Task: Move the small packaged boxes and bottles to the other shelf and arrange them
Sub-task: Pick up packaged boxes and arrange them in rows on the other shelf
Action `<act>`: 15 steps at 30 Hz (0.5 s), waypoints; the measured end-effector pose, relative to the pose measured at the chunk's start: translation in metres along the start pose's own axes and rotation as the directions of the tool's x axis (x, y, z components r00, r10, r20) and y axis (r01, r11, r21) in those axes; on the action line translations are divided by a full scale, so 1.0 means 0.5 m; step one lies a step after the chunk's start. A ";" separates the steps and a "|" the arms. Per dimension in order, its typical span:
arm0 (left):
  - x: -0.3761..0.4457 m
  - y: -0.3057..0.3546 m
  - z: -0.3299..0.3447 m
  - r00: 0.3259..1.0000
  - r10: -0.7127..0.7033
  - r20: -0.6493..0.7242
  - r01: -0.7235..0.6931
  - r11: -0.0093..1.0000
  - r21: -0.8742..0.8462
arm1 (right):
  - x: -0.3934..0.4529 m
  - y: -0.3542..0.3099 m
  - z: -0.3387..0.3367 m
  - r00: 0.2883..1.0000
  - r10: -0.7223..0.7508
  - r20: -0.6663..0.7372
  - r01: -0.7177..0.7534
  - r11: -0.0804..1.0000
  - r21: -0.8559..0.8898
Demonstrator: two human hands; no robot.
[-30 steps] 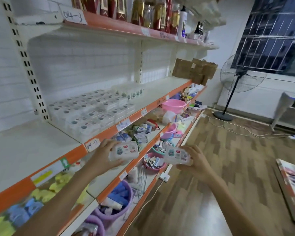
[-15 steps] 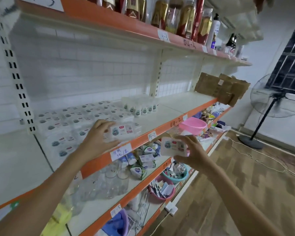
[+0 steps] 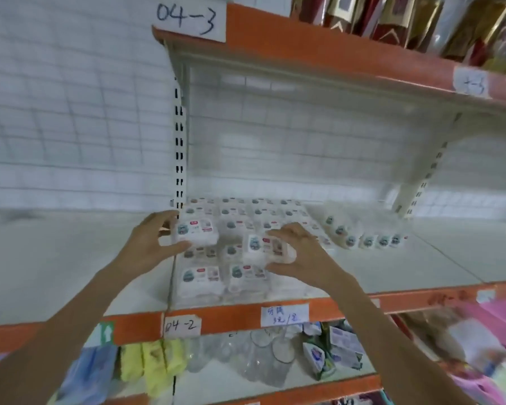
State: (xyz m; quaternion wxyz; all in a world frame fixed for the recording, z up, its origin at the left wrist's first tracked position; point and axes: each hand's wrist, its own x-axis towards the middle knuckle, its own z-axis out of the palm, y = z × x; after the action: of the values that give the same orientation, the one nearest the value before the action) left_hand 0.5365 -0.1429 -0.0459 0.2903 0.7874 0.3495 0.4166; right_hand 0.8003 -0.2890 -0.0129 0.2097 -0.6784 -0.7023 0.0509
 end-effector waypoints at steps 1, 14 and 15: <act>-0.007 -0.007 -0.006 1.000 -0.020 -0.020 0.021 1.000 0.013 | 0.024 -0.002 0.013 0.999 -0.032 0.035 0.032 0.999 -0.025; -0.040 -0.010 0.039 0.973 -0.229 0.011 0.228 0.972 0.060 | 0.115 0.055 0.076 0.980 -0.155 0.121 0.174 0.971 -0.163; -0.040 -0.011 0.046 0.972 -0.236 0.013 0.235 0.970 0.058 | 0.112 0.058 0.079 0.980 -0.164 0.109 0.178 0.974 -0.139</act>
State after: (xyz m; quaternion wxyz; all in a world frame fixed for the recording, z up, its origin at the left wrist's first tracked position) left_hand 0.5463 -0.1594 -0.0700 0.3192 0.7523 0.4492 0.3612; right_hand 0.8133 -0.2240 -0.0464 0.1281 -0.6257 -0.7694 0.0129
